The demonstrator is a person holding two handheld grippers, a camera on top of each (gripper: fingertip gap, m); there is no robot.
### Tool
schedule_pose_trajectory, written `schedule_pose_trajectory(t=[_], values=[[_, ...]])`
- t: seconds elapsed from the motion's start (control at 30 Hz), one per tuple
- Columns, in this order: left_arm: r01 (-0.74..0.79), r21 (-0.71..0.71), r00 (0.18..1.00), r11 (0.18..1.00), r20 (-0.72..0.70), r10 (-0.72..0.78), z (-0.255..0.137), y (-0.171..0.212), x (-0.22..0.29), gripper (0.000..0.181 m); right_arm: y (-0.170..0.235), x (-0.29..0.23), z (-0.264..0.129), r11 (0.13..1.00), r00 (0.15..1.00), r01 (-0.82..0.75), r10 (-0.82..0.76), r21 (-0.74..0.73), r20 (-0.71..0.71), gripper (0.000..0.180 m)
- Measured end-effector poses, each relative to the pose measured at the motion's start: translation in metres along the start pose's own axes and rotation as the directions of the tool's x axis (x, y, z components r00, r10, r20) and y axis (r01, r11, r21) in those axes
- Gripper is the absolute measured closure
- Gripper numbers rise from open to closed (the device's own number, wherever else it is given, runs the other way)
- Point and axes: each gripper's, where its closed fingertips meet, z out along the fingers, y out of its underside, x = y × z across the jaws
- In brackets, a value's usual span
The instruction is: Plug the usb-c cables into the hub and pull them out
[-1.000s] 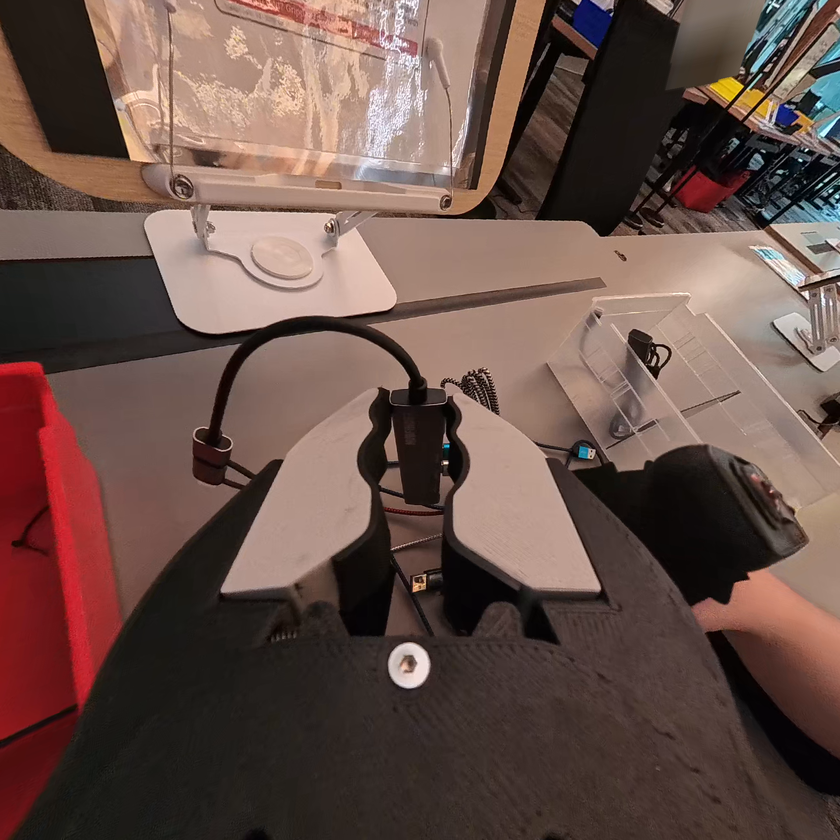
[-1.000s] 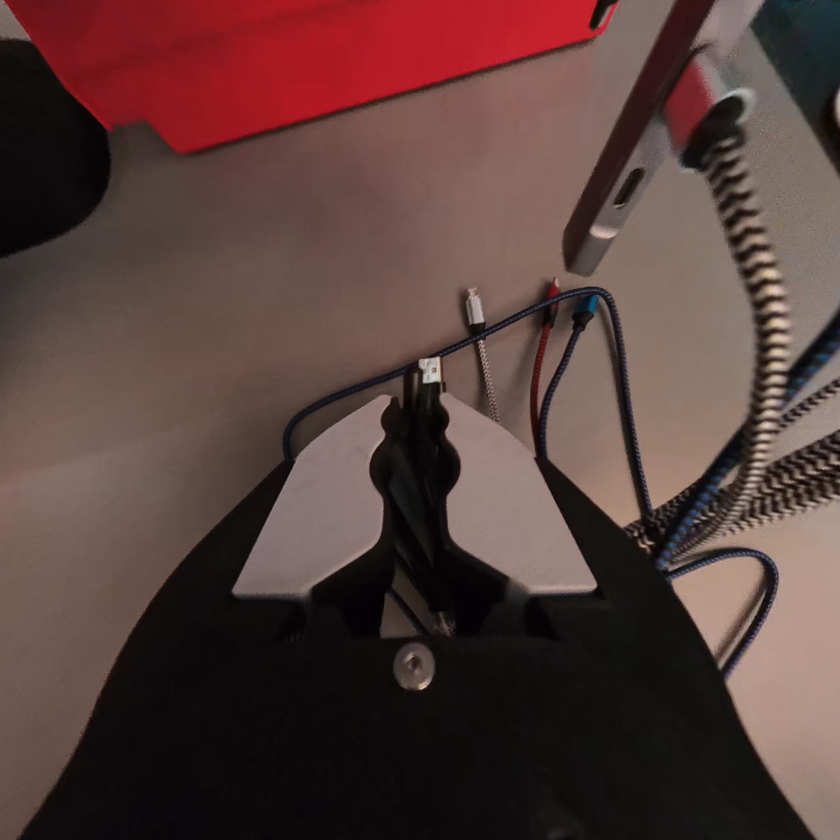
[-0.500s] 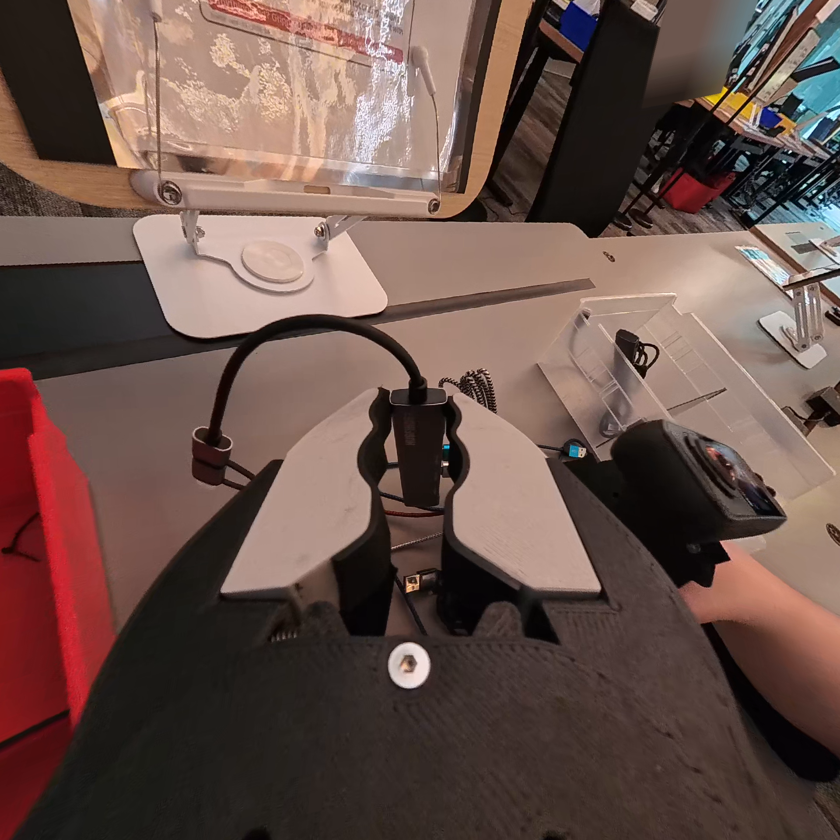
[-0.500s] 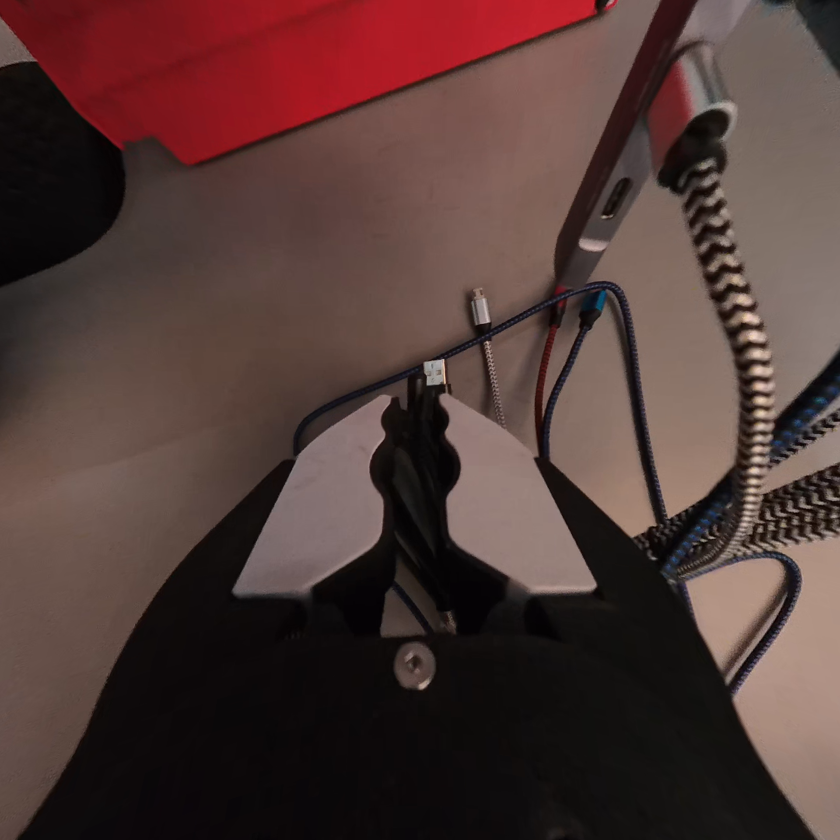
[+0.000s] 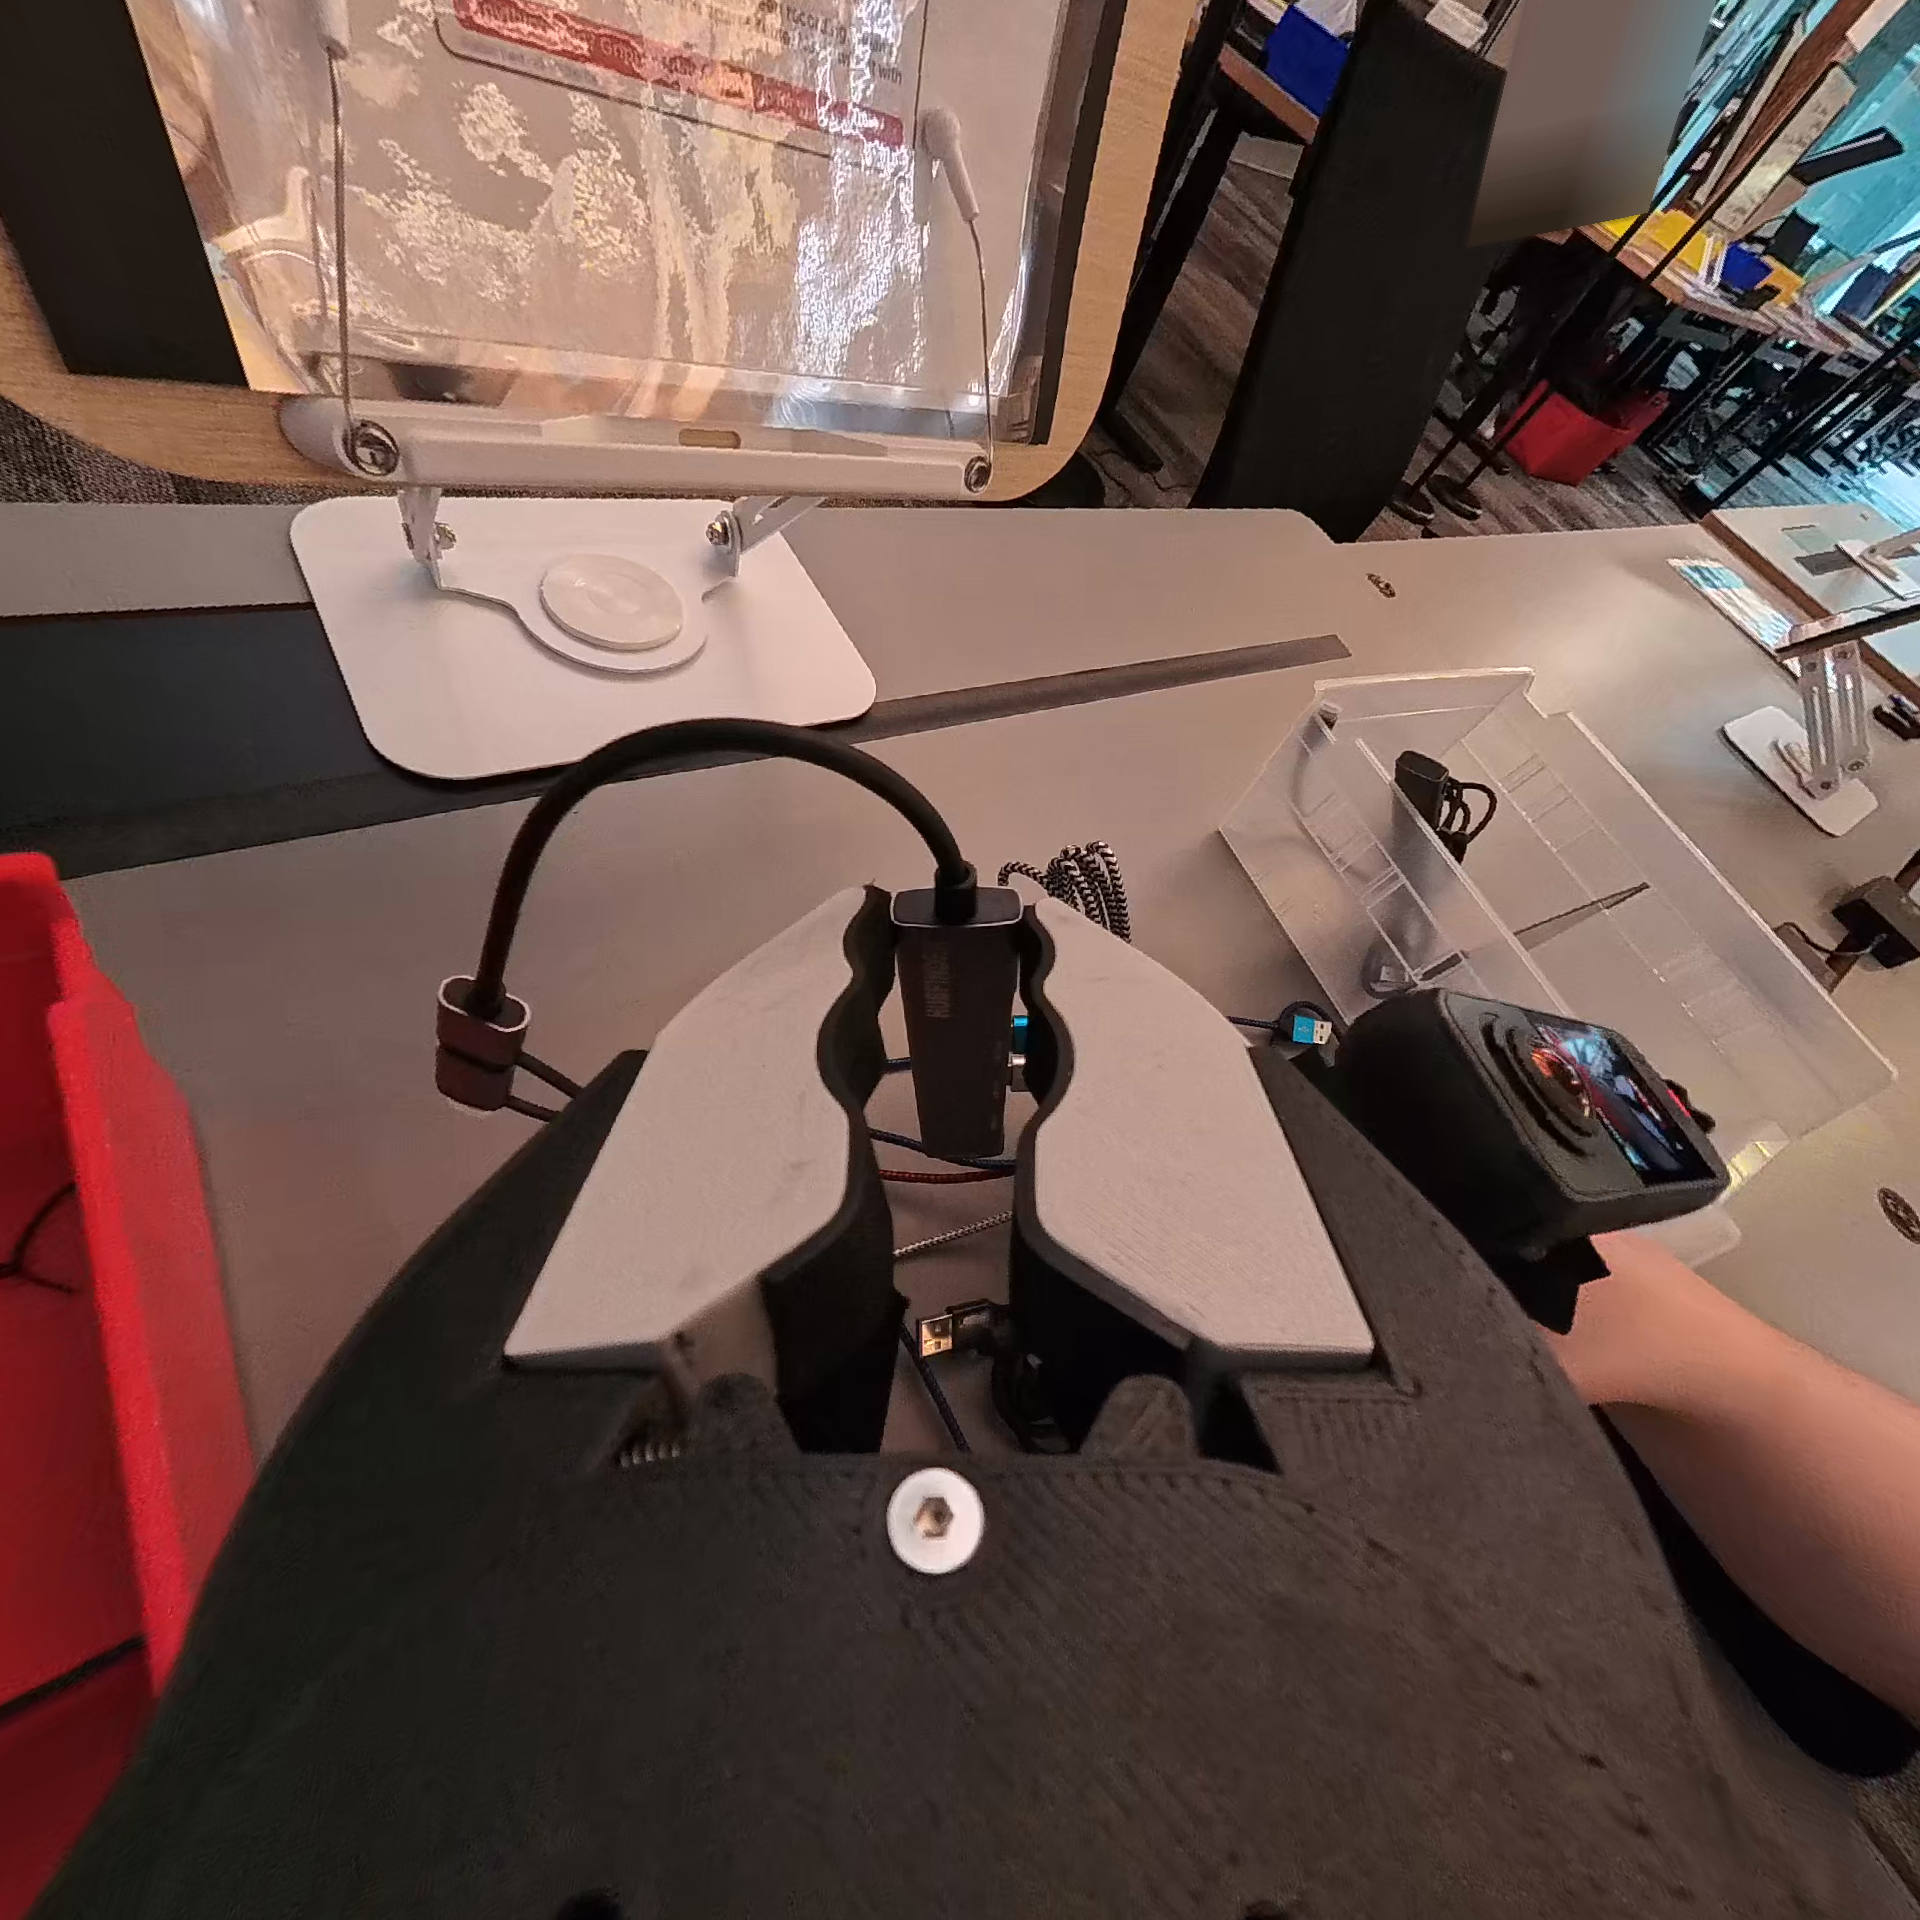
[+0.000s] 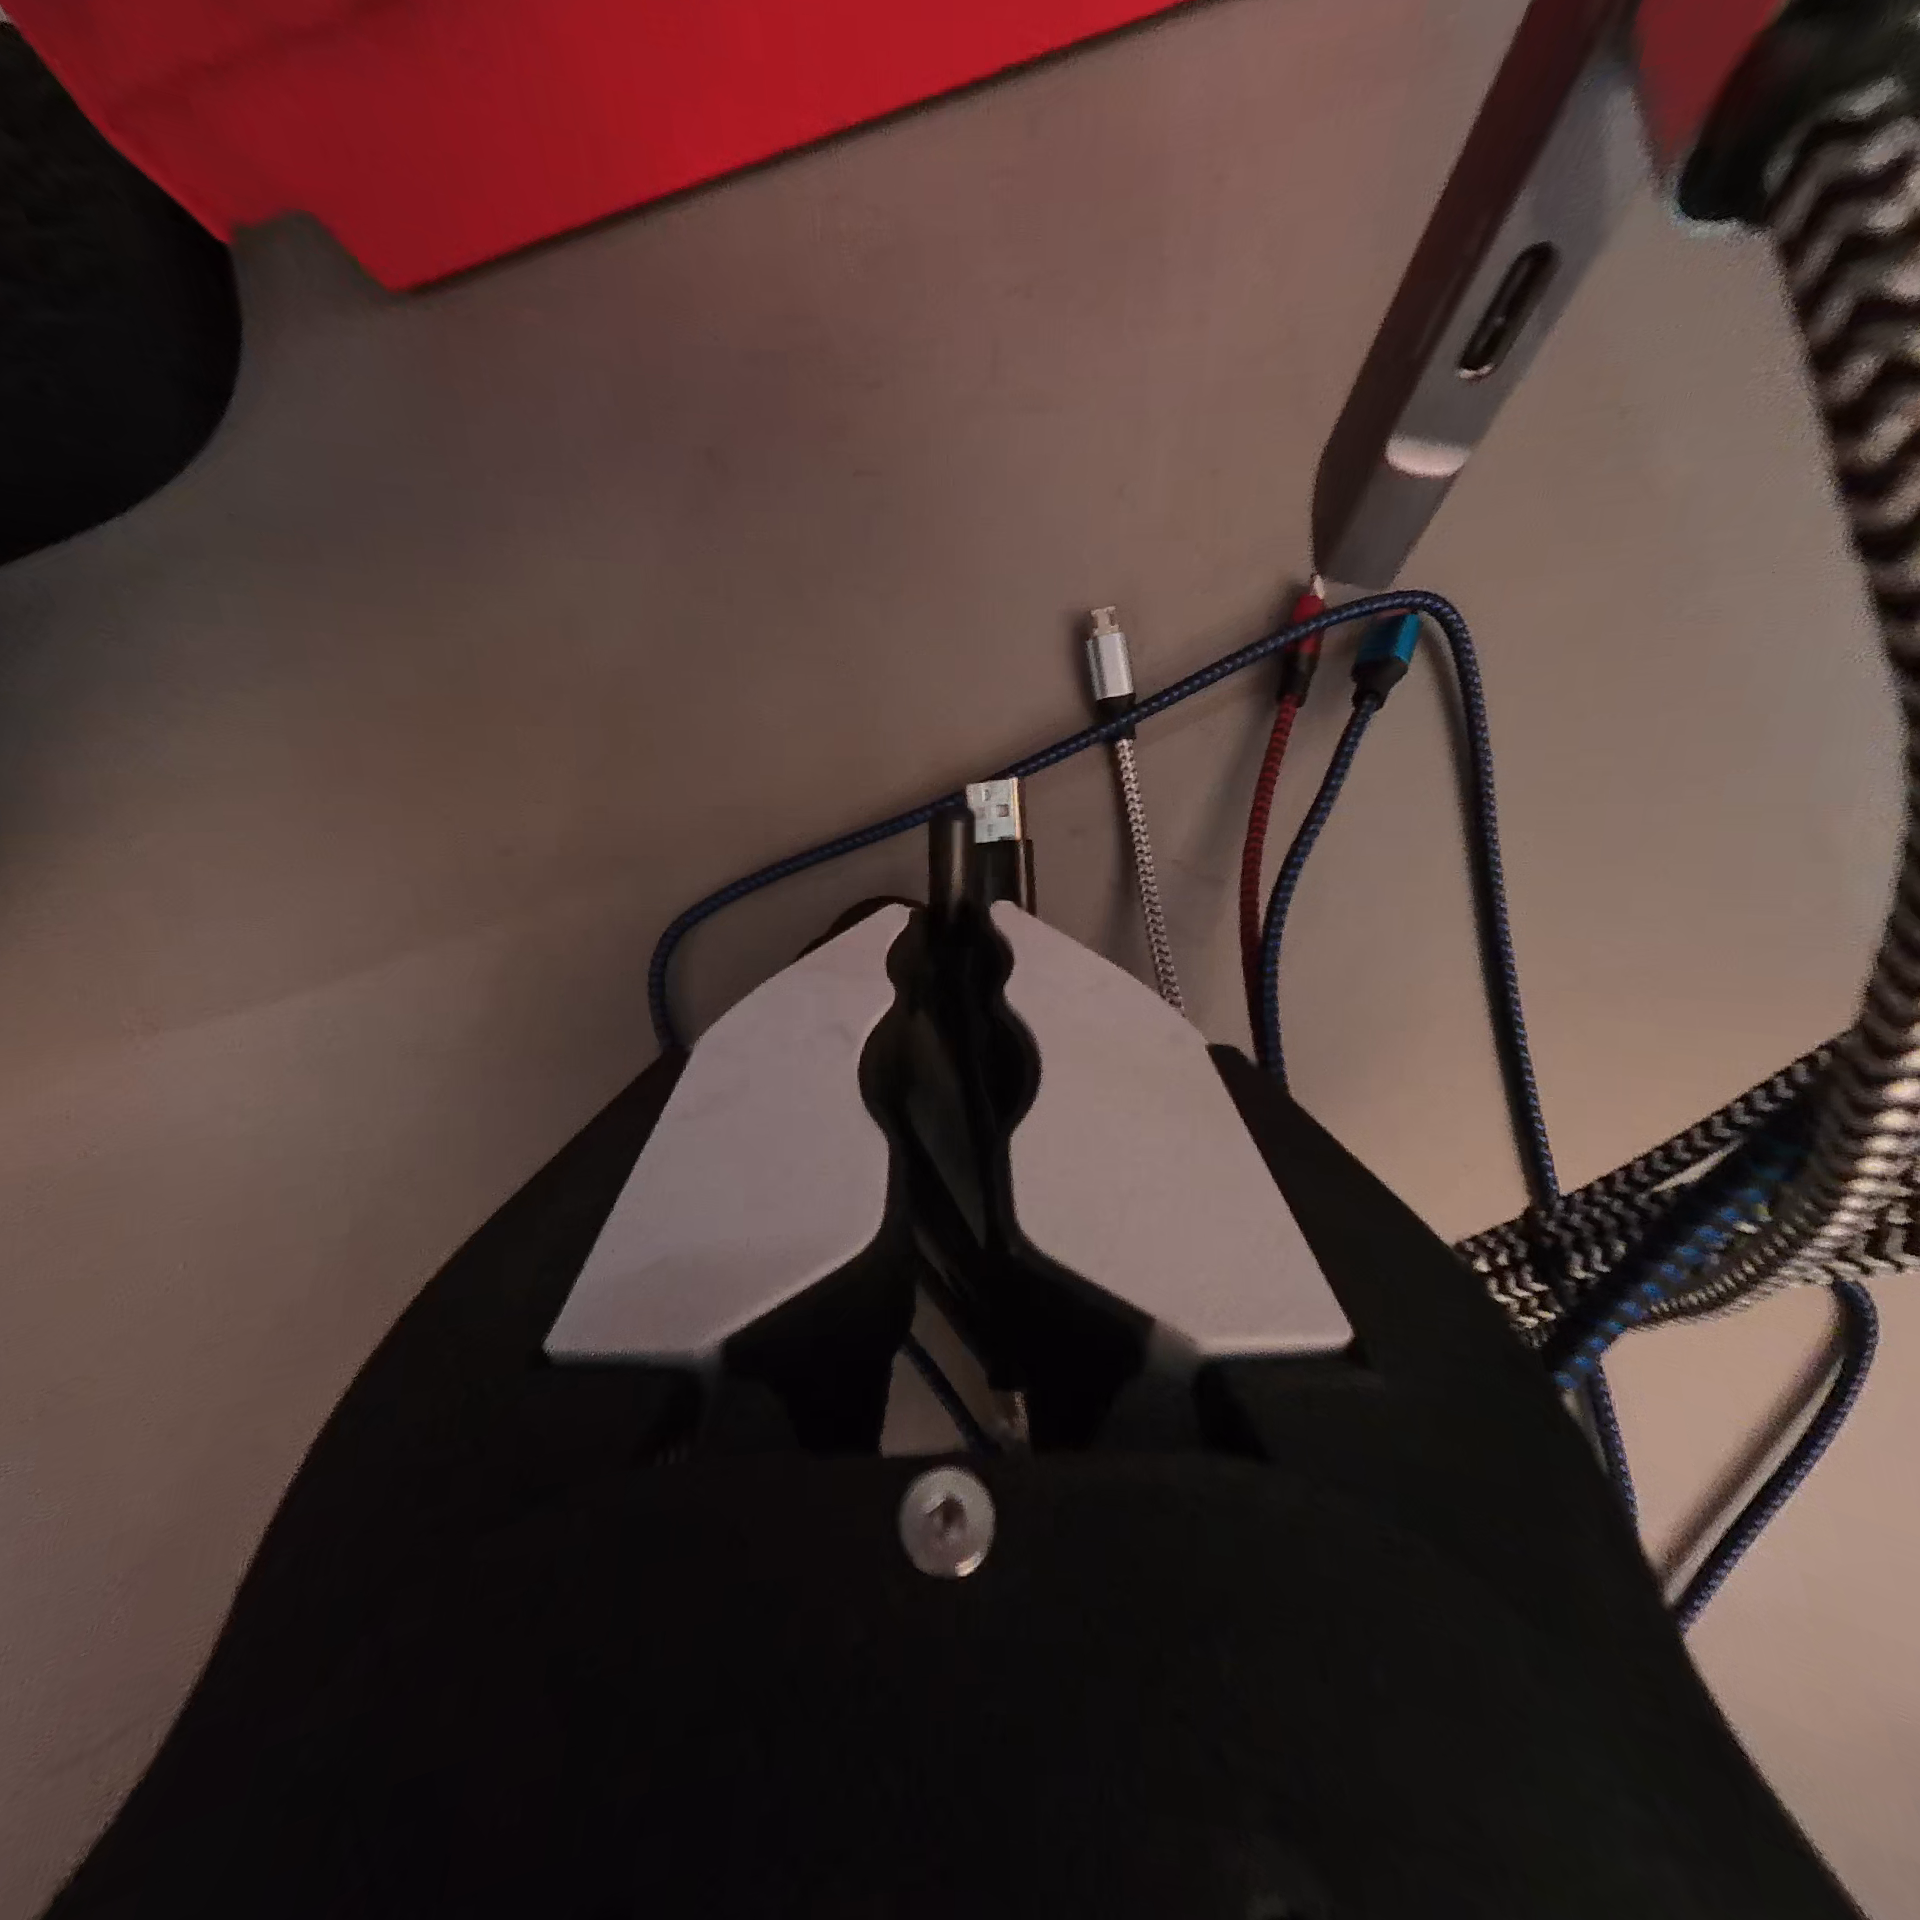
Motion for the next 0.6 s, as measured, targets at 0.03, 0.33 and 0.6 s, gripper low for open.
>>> schedule_pose_trajectory(t=[0.03,0.33,0.6], values=[[0.0,0.001,1.0,1.0,0.001,0.0,0.0,0.0,0.0,0.158,0.0,-0.001,-0.001,1.0,1.0,-0.007,0.007,0.004,0.011,0.171],[0.048,0.019,0.998,0.999,-0.035,-0.048,-0.002,-0.001,-0.005,0.158,-0.024,0.012,-0.031,0.972,0.99,0.003,0.031,0.237,-0.14,0.172],[0.099,0.032,0.992,0.995,-0.083,-0.097,-0.006,-0.002,-0.007,0.158,-0.044,0.036,-0.067,0.895,0.94,0.047,0.112,0.444,-0.324,0.172]])
